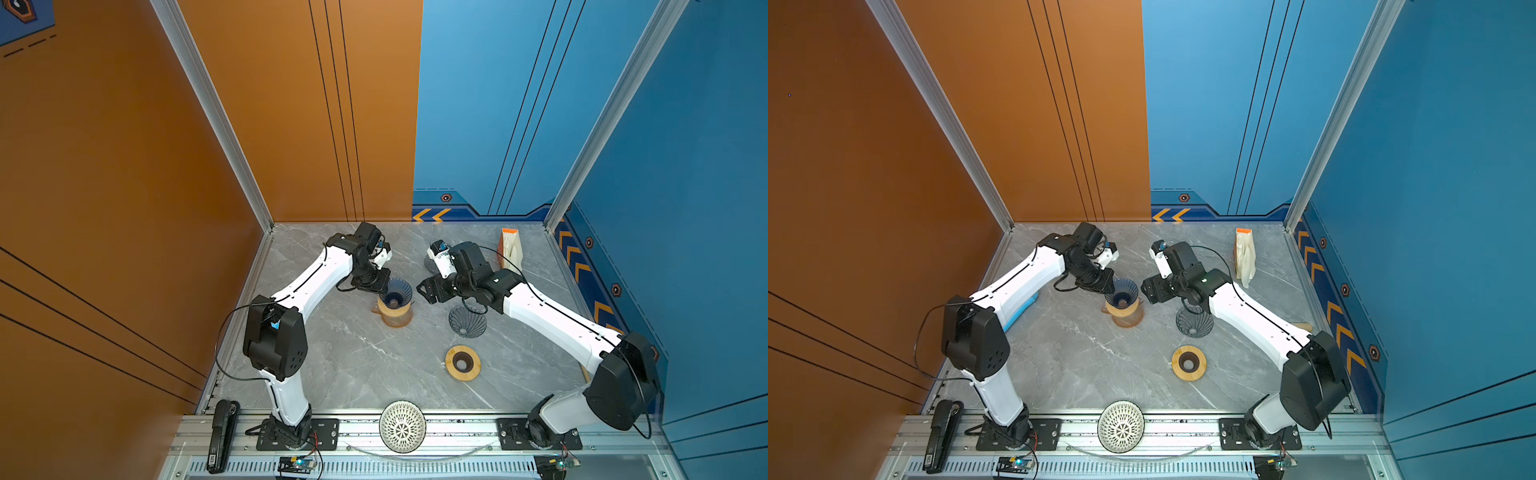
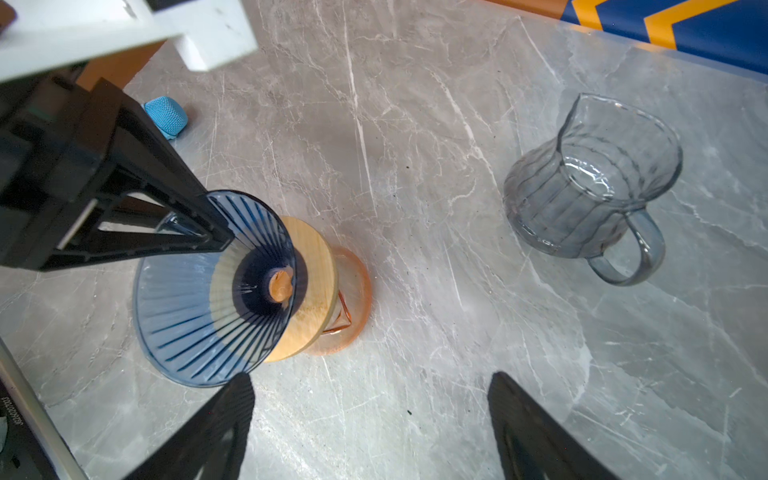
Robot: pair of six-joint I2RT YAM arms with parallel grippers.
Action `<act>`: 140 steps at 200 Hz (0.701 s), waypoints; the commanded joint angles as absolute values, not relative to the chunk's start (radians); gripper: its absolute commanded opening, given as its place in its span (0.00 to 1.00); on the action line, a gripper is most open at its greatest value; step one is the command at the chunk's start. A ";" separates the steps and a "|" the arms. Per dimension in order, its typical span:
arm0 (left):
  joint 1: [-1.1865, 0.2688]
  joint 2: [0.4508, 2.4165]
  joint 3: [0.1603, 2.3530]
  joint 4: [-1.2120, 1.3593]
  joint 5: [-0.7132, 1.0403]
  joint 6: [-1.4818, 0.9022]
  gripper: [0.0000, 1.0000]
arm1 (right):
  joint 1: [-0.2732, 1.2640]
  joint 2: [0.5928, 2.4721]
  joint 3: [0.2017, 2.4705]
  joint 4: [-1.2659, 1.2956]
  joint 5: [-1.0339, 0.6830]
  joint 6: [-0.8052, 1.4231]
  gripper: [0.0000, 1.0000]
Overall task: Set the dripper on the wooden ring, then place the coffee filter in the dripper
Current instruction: 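Reach the right gripper to the blue dripper rim while the left gripper holds it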
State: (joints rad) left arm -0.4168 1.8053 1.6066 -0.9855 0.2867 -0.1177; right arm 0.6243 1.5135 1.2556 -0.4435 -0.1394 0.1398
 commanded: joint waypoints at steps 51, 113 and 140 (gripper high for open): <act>-0.376 1.696 1.619 -1.000 0.301 -0.119 0.34 | 0.678 1.651 1.463 -0.629 -0.195 0.189 0.69; -0.329 1.619 1.449 -0.819 0.436 -0.191 0.32 | 0.693 1.722 1.548 -0.724 -0.142 0.229 0.50; -0.331 1.627 1.409 -0.763 0.463 -0.221 0.30 | 0.695 1.762 1.584 -0.745 -0.190 0.236 0.34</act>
